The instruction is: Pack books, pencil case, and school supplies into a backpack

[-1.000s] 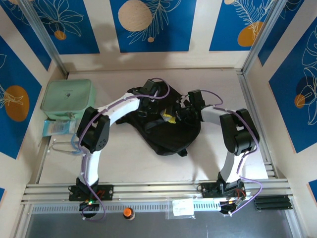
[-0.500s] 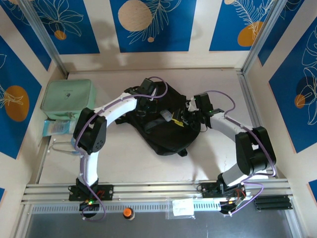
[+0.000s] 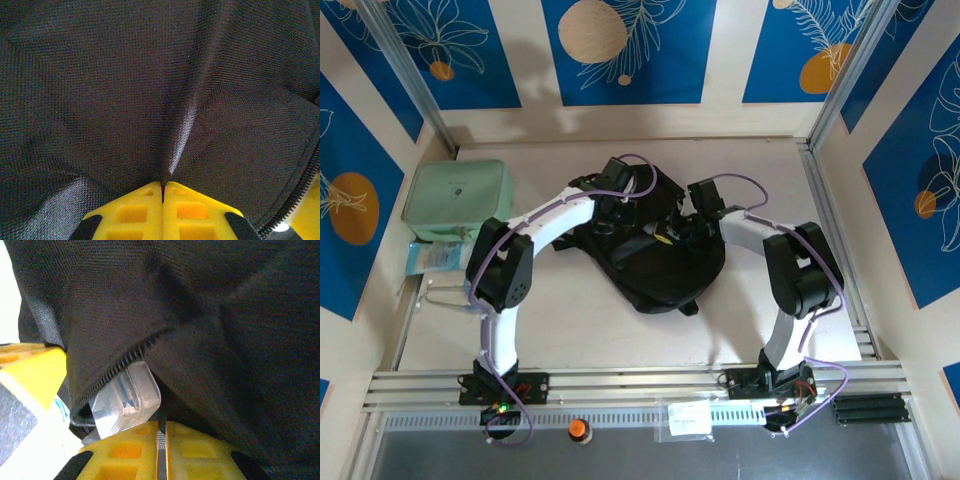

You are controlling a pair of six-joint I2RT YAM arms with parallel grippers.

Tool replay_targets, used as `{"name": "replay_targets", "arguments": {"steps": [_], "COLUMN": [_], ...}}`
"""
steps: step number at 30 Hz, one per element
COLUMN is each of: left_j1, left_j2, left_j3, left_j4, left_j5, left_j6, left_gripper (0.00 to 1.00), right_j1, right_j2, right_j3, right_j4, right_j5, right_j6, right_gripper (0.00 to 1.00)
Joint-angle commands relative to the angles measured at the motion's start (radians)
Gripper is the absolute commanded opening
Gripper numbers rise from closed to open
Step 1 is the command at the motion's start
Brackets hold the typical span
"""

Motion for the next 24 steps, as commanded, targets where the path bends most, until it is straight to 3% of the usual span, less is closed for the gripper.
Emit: {"name": "replay_targets", "arguments": {"steps": [1, 5, 13, 24], "left_j1": [0.004, 0.012, 0.05, 0.063], "left_j2": [-0.057, -0.063, -0.114, -0.109], "left_j3": [-0.007, -0.008, -0.048, -0.043], "left_j4": [-0.029, -0.028, 0.032, 0.026], "left_j5": [0.046, 0.069, 0.195, 0.242], "left_j6": [-0.006, -0.017, -0.056, -0.058], "left_gripper": [0.0, 0.0, 0.0, 0.0], "right_j1": [0.019, 0.022, -0.017, 0.045], "right_j2": [0.034, 0.026, -0.148, -0.012], "right_j3": [0.049, 0.036, -0.109, 0.014], "right_j4": [0.052, 0.048, 0.018, 0.03], "right_j5": [0.0, -0.009, 0.05, 0.084], "right_j6": [0.016, 0.016, -0.027, -0.006], "right_gripper": [0.12, 0.13, 0.21, 0.13]}}
